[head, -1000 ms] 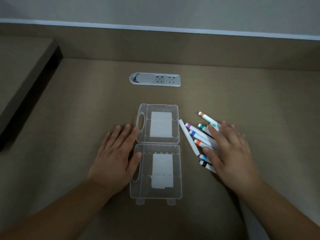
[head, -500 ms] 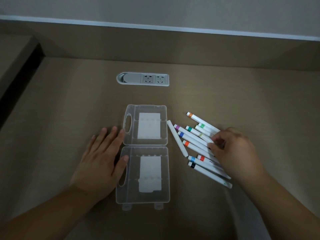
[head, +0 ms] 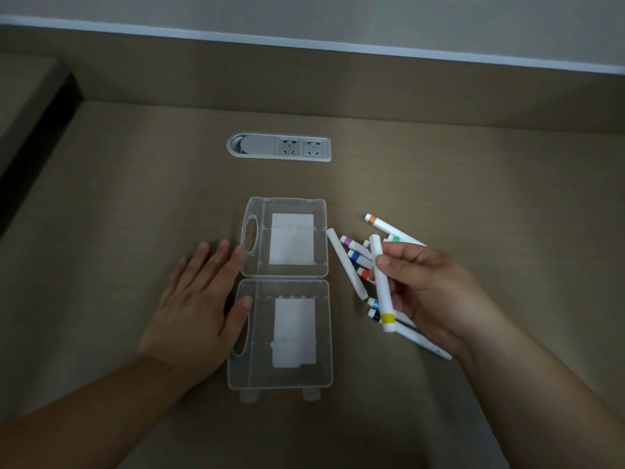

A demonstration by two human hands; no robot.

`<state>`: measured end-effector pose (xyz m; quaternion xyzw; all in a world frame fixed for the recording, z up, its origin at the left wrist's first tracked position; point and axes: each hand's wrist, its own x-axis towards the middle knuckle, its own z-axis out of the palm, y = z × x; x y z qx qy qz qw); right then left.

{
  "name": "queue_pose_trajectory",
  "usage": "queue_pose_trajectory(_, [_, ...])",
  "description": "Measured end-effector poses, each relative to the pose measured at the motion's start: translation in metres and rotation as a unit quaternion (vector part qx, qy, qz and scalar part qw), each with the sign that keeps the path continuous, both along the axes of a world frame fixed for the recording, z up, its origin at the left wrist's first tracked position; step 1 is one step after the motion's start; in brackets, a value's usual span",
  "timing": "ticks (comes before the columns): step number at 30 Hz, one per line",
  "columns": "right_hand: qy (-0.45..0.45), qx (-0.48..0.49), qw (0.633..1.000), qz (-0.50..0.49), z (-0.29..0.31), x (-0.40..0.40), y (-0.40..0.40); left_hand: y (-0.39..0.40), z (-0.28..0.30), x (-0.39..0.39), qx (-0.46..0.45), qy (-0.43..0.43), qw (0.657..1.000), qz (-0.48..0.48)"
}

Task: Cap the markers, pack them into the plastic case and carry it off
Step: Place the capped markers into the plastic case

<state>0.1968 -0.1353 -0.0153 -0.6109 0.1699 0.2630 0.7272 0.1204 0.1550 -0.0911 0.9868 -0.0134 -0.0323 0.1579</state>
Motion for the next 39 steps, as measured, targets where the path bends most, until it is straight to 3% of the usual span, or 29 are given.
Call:
queue_pose_trajectory(7, [-0.076, -0.143, 0.986, 0.046, -0.008, -0.015, 0.029, 0.0, 0.001, 0.0, 0.011, 0.01, 1.0, -0.001])
queue_pose_trajectory(10, [-0.104, -0.28, 0.945, 0.135, -0.011, -0.034, 0.051, 0.0, 0.001, 0.0, 0.01, 0.01, 1.0, 0.0])
queue_pose_trajectory(15, [-0.156, -0.422, 0.88, 0.152, -0.022, -0.047, 0.068, 0.0, 0.001, 0.0, 0.012, 0.008, 1.0, 0.0])
queue_pose_trajectory(29, [-0.121, -0.473, 0.852, 0.188, -0.029, -0.051, 0.068, 0.0, 0.0, 0.0, 0.006, 0.002, 1.0, -0.004])
queue_pose_trajectory(32, [-0.145, -0.48, 0.851, 0.157, -0.019, -0.058, 0.052, 0.0, 0.0, 0.0, 0.004, 0.006, 1.0, -0.008])
queue_pose_trajectory(35, [-0.16, -0.548, 0.809, 0.137, -0.007, -0.057, 0.018, 0.001, 0.001, -0.001, -0.006, 0.009, 1.0, -0.013])
queue_pose_trajectory(39, [-0.129, -0.621, 0.749, 0.193, -0.004, -0.063, -0.01, 0.001, 0.002, -0.002, -0.013, 0.01, 1.0, -0.015])
